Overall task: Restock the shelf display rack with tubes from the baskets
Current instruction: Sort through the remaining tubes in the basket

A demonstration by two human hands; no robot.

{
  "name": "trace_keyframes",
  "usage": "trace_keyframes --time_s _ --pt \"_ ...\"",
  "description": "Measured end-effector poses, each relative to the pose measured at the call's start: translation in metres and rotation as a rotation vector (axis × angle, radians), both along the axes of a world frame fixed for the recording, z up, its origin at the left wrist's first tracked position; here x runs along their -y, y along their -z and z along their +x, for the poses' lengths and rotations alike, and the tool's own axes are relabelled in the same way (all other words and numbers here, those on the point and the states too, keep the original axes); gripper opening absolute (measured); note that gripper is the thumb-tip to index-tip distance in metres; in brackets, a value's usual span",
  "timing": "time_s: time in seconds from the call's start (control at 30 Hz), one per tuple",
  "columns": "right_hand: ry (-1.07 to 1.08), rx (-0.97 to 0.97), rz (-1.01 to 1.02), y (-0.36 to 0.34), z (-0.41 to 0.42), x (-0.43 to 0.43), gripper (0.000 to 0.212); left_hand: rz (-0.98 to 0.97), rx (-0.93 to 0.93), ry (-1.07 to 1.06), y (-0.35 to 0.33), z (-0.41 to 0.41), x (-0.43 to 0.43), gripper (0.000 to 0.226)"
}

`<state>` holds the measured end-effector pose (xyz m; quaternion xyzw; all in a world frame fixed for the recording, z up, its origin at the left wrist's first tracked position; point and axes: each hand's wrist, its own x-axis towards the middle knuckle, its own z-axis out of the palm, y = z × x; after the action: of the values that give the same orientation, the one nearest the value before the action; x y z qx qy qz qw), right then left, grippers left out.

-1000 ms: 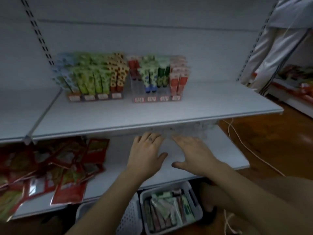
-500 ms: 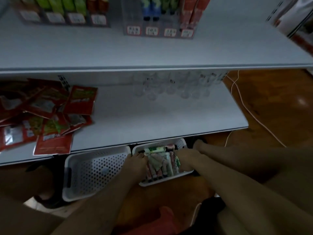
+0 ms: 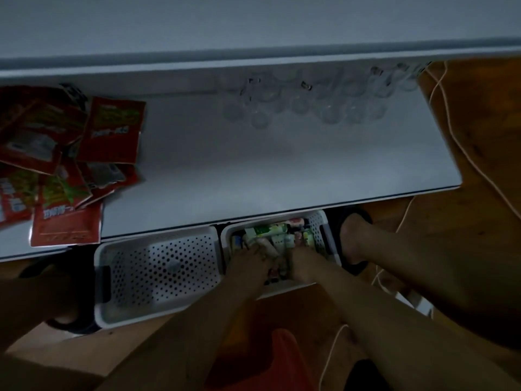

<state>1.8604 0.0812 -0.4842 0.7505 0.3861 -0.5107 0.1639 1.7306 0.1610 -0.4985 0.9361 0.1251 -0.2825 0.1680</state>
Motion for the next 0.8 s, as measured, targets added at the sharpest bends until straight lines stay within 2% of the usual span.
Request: trace_keyframes --time_s 0.03,0.07,0.1,0.13,0.17,0.2,0.27,0.3,0.37,0.4,0.47,0.57,0.7,0.8 --pt "-0.058 0.031 0.034 0.016 0.009 0.005 0.027 -0.01 -0.005 -0.016 0.005 0.0 -0.001 0.054" --pt "0.01 -0.014 -0.001 0.015 0.007 0.001 0.03 -0.012 0.014 -0.027 0.012 0.0 -0.002 0.052" --pt "-0.024 0.057 0.048 0.056 0.024 0.016 0.033 -0.019 0.008 -0.032 0.014 0.002 -0.004 0.049" --pt "0.009 0.013 0.018 0.113 0.041 0.035 0.033 -0.016 0.015 -0.031 0.016 0.004 -0.005 0.046" --pt "0.015 -0.028 -0.009 0.152 0.062 0.047 0.03 0.01 0.025 -0.025 0.017 0.006 -0.006 0.043" --pt "-0.047 0.025 -0.036 0.175 0.075 0.054 0.022 0.044 0.082 -0.003 0.018 0.008 -0.006 0.04" --pt "0.083 -0.041 -0.003 0.156 0.071 0.058 0.025 0.114 0.159 0.064 0.017 0.015 -0.007 0.037" --pt "0.161 -0.087 0.031 0.125 0.059 0.046 0.028 0.138 0.207 0.073 0.02 0.016 -0.005 0.035" --pt "0.128 -0.112 0.127 0.036 0.029 0.018 0.032 0.172 0.277 0.075 0.022 0.02 -0.006 0.027" --pt "0.114 -0.134 0.143 0.026 0.02 0.019 0.033 0.148 0.255 0.035 0.02 0.02 -0.006 0.031" --pt "0.098 -0.092 0.222 0.037 0.02 0.025 0.033 0.135 0.154 0.021 0.018 0.018 -0.006 0.045" --pt "0.158 -0.014 0.224 0.033 0.022 0.028 0.033 0.116 0.14 0.051 0.024 0.014 -0.012 0.053" --pt "0.199 0.149 0.376 0.019 0.022 0.021 0.046 0.128 0.167 0.086 0.022 0.01 -0.021 0.043" --pt "0.277 0.131 0.43 0.012 0.024 0.016 0.039 0.188 0.1 0.071 0.01 0.013 -0.024 0.034"
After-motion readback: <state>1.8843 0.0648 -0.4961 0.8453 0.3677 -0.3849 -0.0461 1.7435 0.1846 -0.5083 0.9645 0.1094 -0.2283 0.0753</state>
